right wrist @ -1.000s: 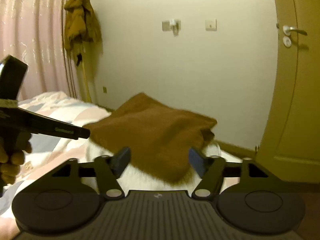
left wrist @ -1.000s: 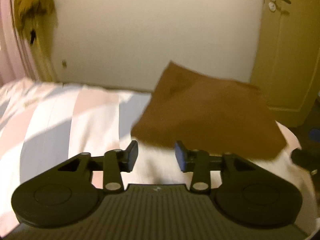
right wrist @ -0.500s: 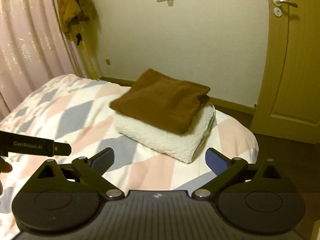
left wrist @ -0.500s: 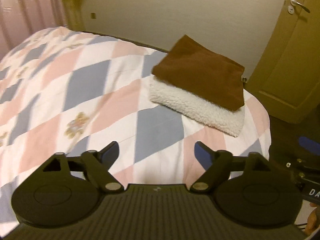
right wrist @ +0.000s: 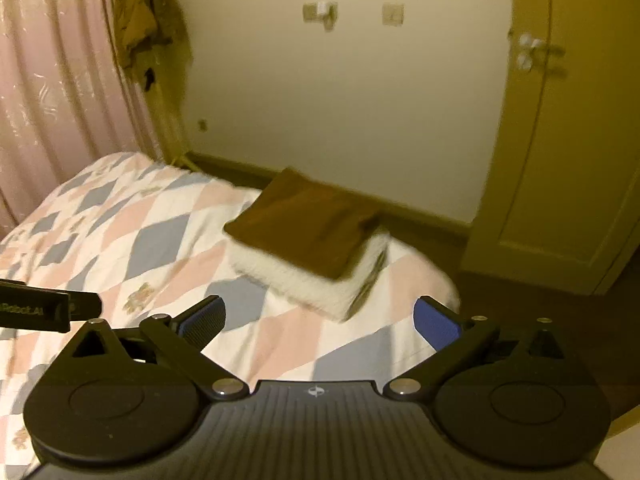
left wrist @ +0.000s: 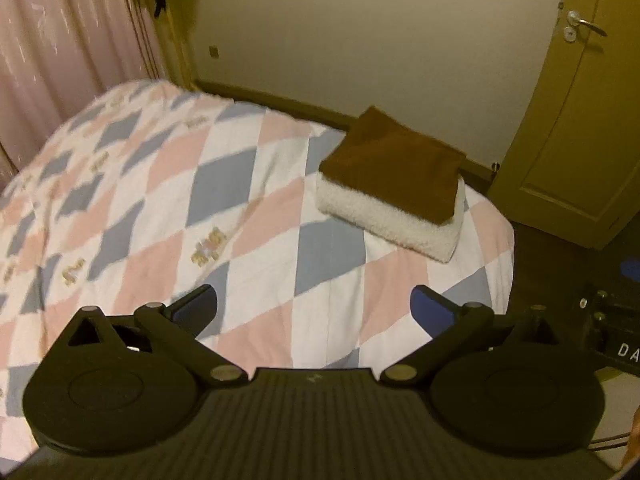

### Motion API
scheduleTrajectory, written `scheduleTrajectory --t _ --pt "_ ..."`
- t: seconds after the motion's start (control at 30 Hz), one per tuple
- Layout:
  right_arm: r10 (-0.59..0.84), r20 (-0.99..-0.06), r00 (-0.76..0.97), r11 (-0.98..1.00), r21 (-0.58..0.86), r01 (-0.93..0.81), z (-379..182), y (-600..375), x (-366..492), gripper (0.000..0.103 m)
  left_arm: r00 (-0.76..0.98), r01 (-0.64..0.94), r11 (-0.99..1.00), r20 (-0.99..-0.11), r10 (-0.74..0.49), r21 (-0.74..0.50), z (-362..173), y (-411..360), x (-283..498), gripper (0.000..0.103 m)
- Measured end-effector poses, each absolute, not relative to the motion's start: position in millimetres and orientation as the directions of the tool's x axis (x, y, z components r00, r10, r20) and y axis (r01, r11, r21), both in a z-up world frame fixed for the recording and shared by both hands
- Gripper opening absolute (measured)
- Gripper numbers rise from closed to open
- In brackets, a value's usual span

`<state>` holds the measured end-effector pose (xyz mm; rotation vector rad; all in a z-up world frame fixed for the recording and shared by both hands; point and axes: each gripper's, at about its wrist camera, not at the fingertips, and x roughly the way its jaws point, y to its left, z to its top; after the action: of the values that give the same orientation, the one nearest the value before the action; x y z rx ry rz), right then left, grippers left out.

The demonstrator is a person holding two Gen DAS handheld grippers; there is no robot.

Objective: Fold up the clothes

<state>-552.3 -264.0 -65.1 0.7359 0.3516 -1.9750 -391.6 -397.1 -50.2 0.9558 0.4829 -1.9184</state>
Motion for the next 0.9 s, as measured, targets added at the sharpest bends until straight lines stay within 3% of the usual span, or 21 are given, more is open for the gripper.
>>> scheduleTrajectory --t 0.1,0.23,0.53,0.9 --pt "-0.72 -0.563 -0.407 -0.51 0.03 0.86 -48.7 -249.5 -543.7 0.103 -0.283 0.861 -0.503 -0.753 -0.594 0.074 -33.6 -386.1 -389.5 0.102" --pt "-0.734 -0.547 -0.403 -0.505 0.042 0.862 -38.2 -240.6 -536.6 0.103 -0.28 0.862 -0.496 -0.717 -0.638 0.105 -14.3 -373.8 -382.6 0.102" --pt "-0.705 -0.63 -0.326 -0.502 0.118 0.857 -36.6 -244.5 -536.4 0.103 -0.308 0.865 -0.496 -0.703 -0.641 0.073 -3.2 -370.7 -364.9 0.102" --pt "-0.612 -0.715 -0.339 -0.57 0.101 0.816 -72.9 -247.7 -538.5 0.103 -0.342 0.817 -0.576 -0.773 -0.534 0.036 -52.2 -376.7 -381.6 0.102"
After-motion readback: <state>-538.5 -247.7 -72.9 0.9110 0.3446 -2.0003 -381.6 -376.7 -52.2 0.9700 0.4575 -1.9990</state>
